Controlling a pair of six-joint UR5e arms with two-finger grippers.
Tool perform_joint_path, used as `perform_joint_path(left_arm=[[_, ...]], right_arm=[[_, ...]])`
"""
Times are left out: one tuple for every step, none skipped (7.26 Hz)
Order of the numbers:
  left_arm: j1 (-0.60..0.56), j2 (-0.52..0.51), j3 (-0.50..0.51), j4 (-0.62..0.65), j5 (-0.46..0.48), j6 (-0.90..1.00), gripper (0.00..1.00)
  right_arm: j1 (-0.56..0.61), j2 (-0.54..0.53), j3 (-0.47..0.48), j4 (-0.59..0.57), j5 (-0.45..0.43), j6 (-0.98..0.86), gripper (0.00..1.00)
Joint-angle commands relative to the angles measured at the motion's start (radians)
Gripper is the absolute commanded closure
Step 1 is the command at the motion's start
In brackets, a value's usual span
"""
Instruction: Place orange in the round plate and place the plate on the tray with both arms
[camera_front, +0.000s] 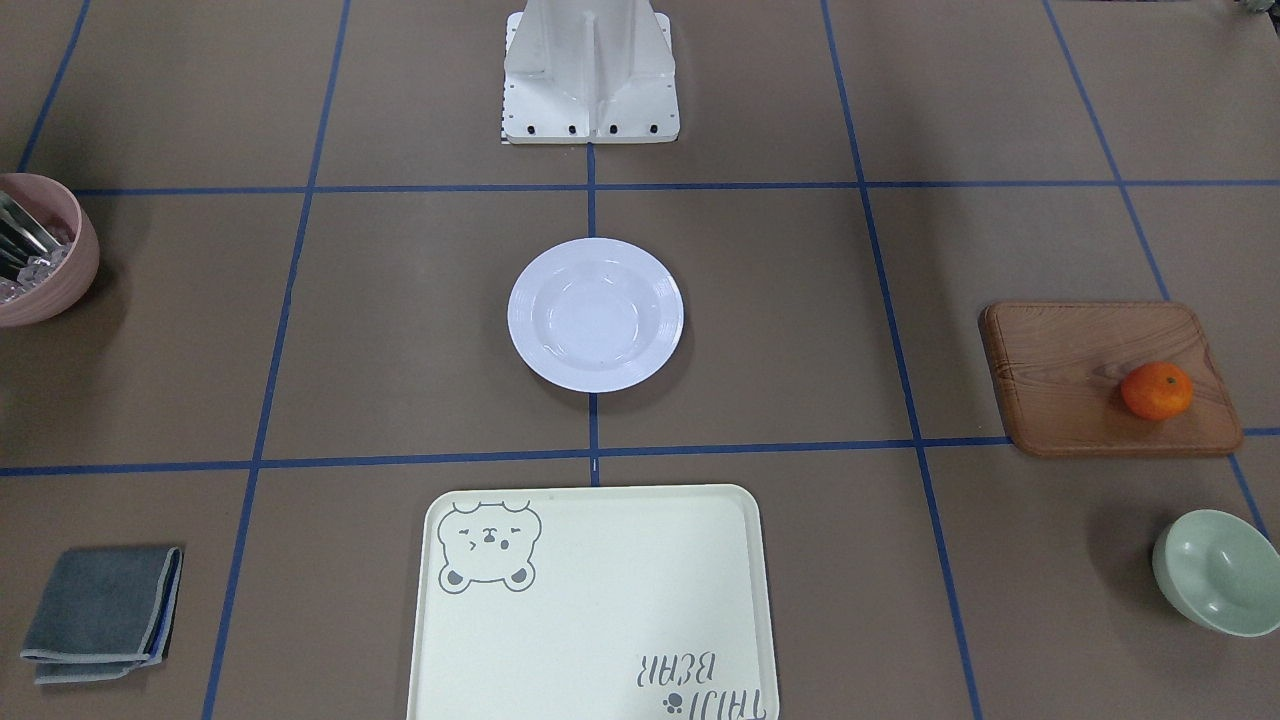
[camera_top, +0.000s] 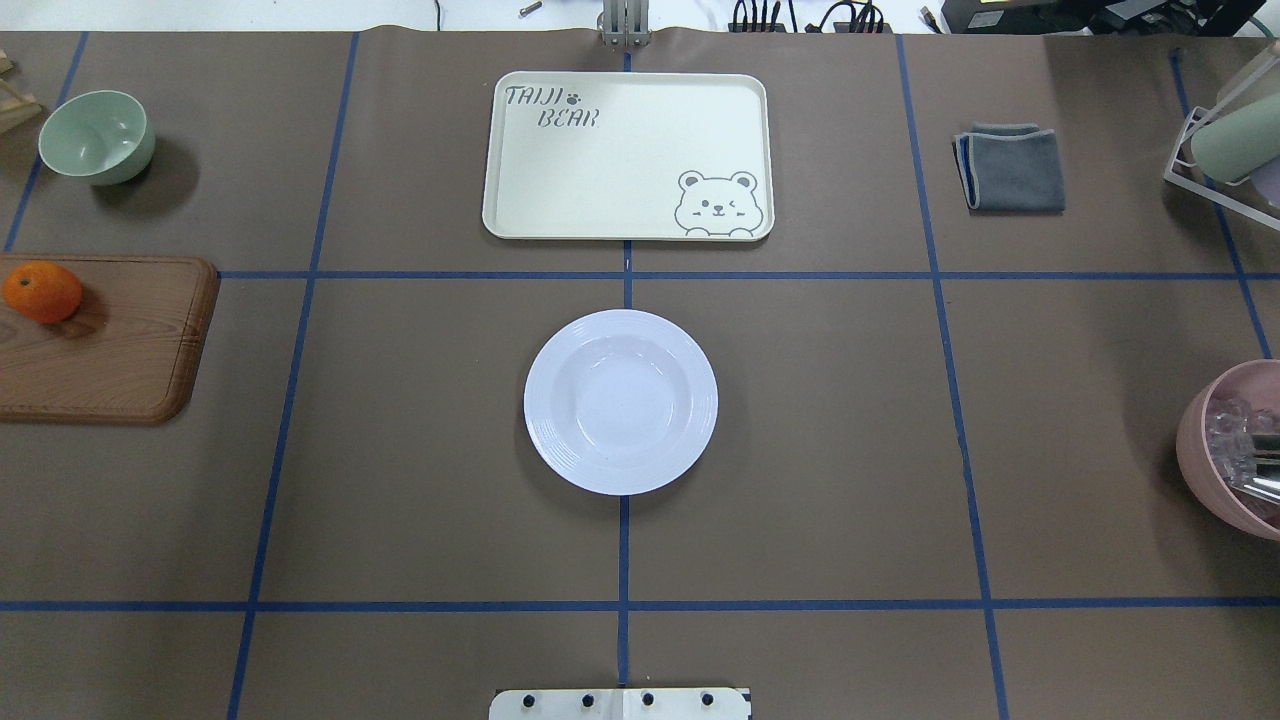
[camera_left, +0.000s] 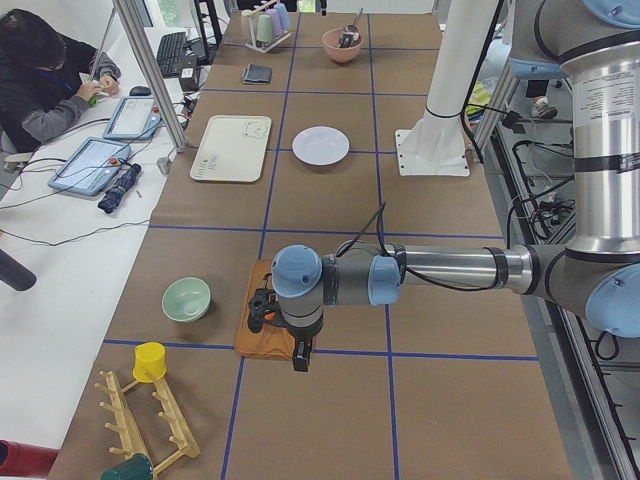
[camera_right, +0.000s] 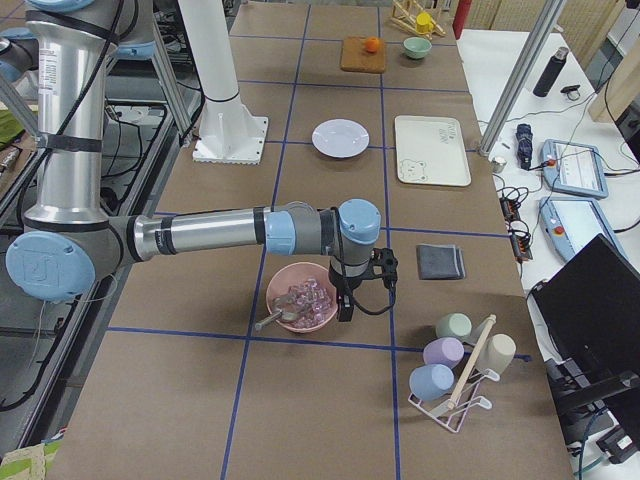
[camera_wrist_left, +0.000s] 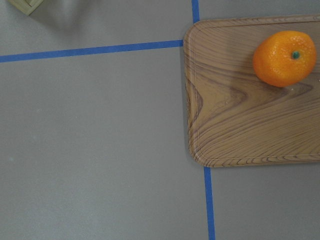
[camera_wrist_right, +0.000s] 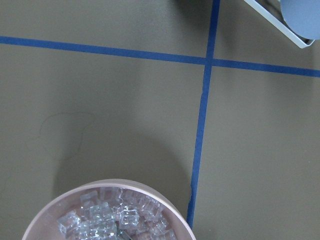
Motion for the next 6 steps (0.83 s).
perform_joint_path(left_arm=[[0.001, -0.021, 0.0, -0.006, 0.0, -0.008, 0.01], [0.001, -0.023, -0.001, -0.009, 0.0, -0.003, 0.01], [0.002, -0.029, -0.001, -0.011, -0.002, -0.002, 0.01], [0.001, -0.028, -0.01, -0.036, 0.0, -0.002, 0.01], [0.001, -0.023, -0.009, -0.055, 0.002, -0.002, 0.01], [0.001, -0.023, -0.01, -0.064, 0.002, -0.002, 0.01]], right_arm=[[0.0, 0.0, -0.001, 0.001, 0.0, 0.0, 0.0], [0.0, 0.0, 0.0, 0.0, 0.0, 0.0, 0.0], [0.0, 0.002, 0.002, 0.0, 0.0, 0.0, 0.0], [0.0, 0.002, 0.005, 0.0, 0.0, -0.003, 0.0], [0.0, 0.005, 0.009, 0.0, 0.005, -0.008, 0.0], [0.0, 0.017, 0.012, 0.001, 0.006, -0.009, 0.0]])
